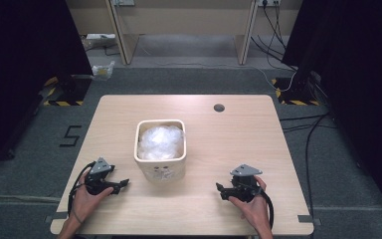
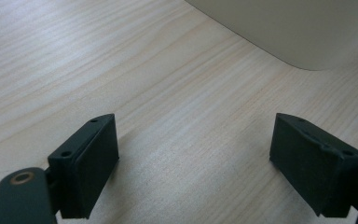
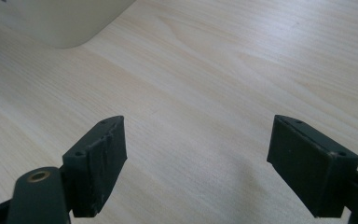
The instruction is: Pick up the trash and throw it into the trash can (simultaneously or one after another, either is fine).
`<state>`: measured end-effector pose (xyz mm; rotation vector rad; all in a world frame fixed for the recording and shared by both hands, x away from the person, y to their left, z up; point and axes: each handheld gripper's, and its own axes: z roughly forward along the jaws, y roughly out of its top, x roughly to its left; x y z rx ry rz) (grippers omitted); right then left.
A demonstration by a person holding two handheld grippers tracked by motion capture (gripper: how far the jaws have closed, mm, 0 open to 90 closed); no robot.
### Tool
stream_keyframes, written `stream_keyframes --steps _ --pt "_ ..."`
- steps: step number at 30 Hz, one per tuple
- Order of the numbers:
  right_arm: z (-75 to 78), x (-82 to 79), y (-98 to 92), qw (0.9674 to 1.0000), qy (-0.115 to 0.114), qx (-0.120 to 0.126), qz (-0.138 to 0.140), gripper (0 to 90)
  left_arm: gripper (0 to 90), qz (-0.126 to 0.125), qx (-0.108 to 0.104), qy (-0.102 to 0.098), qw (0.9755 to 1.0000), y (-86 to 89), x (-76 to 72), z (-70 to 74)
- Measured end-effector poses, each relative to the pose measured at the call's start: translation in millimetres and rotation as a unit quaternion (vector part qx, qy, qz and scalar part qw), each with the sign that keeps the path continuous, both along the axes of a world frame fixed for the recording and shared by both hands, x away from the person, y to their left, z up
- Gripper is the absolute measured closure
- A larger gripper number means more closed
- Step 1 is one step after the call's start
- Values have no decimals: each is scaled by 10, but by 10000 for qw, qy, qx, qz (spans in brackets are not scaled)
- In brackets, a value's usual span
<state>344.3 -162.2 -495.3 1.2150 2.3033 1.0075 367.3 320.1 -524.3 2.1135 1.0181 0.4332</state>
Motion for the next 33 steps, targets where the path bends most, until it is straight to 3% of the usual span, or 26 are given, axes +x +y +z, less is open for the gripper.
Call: stream_keyframes --steps 21,26,30,33 --pt "-163 -108 -86 9997 145 -109 -152 191 144 -2 -4 -1 10000 1 -1 -1" --pt "-181 -134 -96 9996 92 -217 -184 180 144 1 0 0 10000 1 -1 0" --pt "-220 -162 -103 9997 -62 -148 -197 153 144 5 -7 -11 10000 -1 -2 -2" --pt "-219 -174 -100 9997 -42 -151 -205 150 144 5 -8 -7 10000 -1 -2 -2"
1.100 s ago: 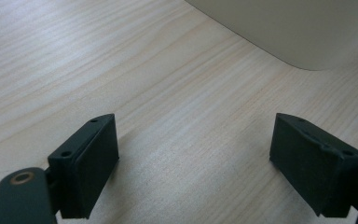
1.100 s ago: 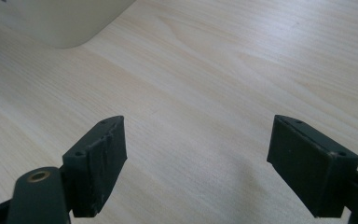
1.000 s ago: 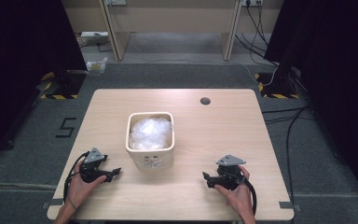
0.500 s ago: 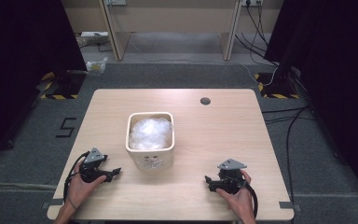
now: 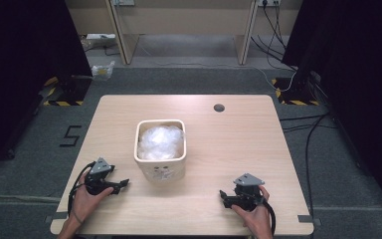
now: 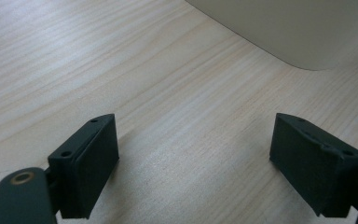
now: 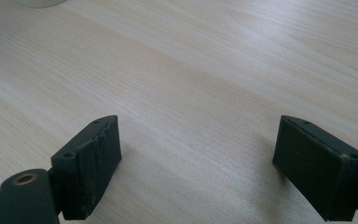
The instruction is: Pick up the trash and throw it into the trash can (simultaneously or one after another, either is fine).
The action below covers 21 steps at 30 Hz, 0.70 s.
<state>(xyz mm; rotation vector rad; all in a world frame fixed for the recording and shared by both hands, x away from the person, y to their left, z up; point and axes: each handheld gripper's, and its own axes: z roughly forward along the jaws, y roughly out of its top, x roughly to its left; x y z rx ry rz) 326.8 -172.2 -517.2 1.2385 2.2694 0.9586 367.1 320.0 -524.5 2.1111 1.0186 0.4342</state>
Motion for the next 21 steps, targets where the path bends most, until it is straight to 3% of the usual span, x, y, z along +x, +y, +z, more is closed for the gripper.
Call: stream_keyframes --steps 21 --pt "-5 14 7 10000 2 -16 27 129 144 -6 -4 -3 10000 1 1 -1"
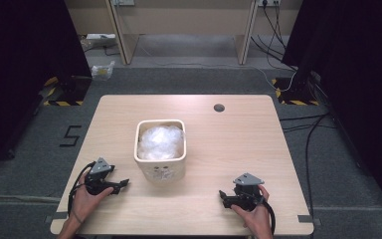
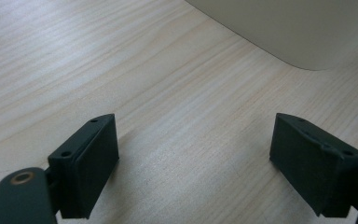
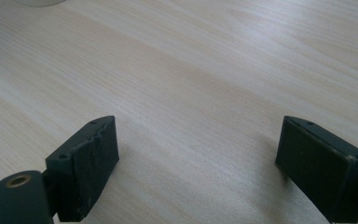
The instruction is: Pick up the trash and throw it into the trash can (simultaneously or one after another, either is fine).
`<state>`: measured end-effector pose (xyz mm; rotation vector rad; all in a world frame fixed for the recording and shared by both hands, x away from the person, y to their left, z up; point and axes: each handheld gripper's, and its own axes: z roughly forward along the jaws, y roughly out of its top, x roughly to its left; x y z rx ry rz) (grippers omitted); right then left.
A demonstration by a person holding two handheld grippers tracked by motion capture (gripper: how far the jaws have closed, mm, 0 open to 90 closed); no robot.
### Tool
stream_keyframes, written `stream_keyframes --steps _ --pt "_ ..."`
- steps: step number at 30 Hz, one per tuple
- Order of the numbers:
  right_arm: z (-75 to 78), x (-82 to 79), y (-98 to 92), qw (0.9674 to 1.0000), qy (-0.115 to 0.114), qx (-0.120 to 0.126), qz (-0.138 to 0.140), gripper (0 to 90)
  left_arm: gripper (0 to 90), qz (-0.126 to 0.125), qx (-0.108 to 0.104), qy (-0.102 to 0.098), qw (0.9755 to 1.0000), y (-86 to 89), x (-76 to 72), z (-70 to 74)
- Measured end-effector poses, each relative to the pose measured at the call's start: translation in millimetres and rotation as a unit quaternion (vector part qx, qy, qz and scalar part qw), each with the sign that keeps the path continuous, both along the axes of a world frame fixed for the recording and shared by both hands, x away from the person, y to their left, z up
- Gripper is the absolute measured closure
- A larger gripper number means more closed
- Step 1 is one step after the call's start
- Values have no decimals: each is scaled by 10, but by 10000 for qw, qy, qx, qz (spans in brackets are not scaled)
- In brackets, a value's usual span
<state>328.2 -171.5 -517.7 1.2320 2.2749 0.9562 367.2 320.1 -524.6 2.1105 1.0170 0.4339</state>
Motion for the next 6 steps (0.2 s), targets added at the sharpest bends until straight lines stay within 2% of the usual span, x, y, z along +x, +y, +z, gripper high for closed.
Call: stream_keyframes --steps 6 --pt "0 2 1 10000 0 2 2 128 144 0 6 8 10000 0 0 1"
